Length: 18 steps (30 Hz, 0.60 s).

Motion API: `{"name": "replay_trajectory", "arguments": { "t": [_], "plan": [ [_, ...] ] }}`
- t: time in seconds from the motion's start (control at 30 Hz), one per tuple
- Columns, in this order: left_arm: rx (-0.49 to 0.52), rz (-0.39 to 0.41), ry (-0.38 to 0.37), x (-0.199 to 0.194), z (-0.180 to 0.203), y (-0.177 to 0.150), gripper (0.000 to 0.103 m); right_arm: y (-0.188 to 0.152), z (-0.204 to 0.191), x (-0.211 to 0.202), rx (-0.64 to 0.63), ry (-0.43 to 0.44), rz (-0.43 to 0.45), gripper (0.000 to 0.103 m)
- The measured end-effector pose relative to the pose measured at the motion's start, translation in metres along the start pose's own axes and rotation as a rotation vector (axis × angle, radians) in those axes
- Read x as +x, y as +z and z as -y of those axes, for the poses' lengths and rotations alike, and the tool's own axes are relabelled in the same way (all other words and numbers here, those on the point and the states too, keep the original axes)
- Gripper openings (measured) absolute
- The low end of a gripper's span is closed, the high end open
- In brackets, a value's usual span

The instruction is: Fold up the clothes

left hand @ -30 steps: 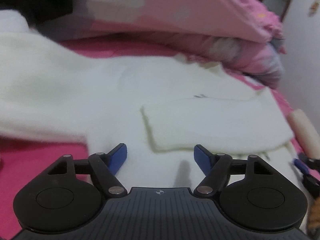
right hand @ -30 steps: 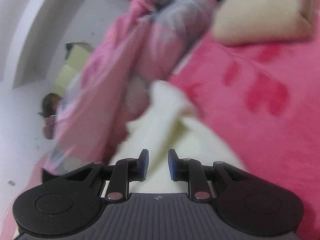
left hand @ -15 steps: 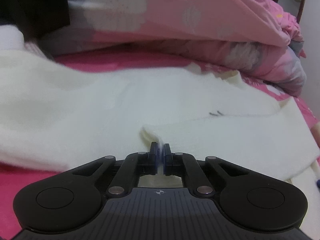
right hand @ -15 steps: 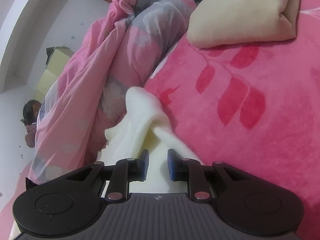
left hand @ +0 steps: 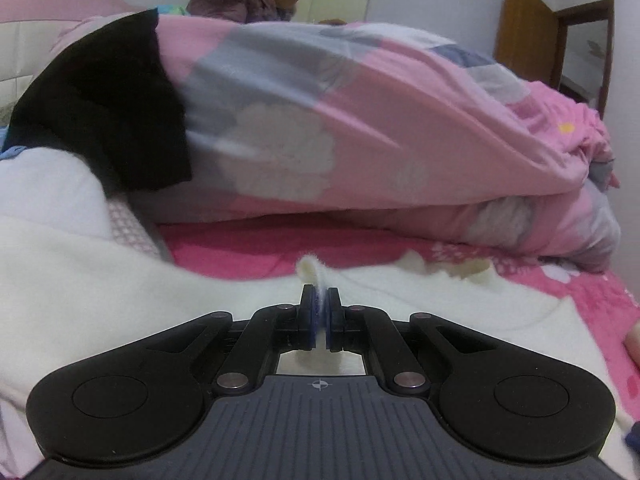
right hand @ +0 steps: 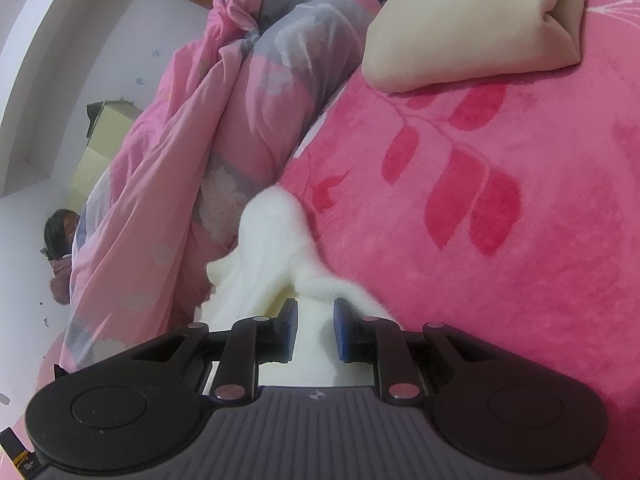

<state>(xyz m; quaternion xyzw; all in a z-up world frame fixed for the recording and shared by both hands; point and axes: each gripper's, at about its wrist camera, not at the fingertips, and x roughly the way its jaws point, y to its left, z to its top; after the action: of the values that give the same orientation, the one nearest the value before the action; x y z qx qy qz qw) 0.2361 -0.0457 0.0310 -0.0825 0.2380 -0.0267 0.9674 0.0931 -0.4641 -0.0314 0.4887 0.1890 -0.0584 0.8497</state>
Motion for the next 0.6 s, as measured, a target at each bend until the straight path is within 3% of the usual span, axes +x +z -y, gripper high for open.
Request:
{"name": "replay_trajectory", "arguments": {
  "t": [0.37,0.47,0.57,0.6],
  "plan": [
    [0.033,-0.063,0.001,0.010,-0.010,-0.018,0.002,0.000,0.000,0.000,-0.003,-0.002,-0.003,0.020],
    [0.038,-0.150,0.006,0.022,-0.017,-0.027,0.002,0.000,0.000,0.000,-0.003,-0.002,-0.004,0.020],
    [0.004,-0.264,0.028,0.035,-0.031,-0.038,0.011,0.000,0.000,0.000,-0.003,-0.002,-0.004,0.020],
    [-0.019,-0.278,0.044,0.035,-0.037,-0.041,0.022,0.000,0.000,0.000,-0.003,-0.002,-0.005,0.020]
  ]
}}
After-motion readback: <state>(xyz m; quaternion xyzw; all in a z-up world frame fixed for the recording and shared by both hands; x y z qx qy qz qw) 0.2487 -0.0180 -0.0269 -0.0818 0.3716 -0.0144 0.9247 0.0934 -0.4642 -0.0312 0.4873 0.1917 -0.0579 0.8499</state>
